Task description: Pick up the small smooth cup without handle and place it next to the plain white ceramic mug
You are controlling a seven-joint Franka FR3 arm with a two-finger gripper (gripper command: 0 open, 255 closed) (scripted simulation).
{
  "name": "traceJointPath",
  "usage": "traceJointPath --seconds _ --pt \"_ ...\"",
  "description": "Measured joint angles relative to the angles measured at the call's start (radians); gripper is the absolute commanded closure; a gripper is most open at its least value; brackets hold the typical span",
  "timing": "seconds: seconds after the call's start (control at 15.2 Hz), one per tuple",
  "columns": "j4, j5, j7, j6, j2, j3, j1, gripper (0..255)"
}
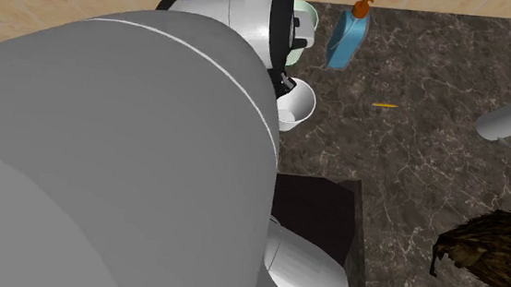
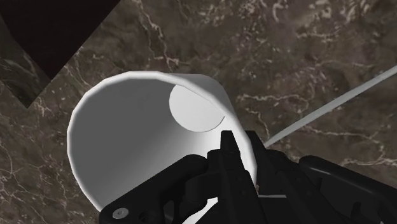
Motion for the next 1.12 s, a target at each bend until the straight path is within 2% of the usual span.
traceJointPath --seconds 1.12 --pt "0.157 0.005 -0.057 -0.255 -0.104 -0.06 0.012 255"
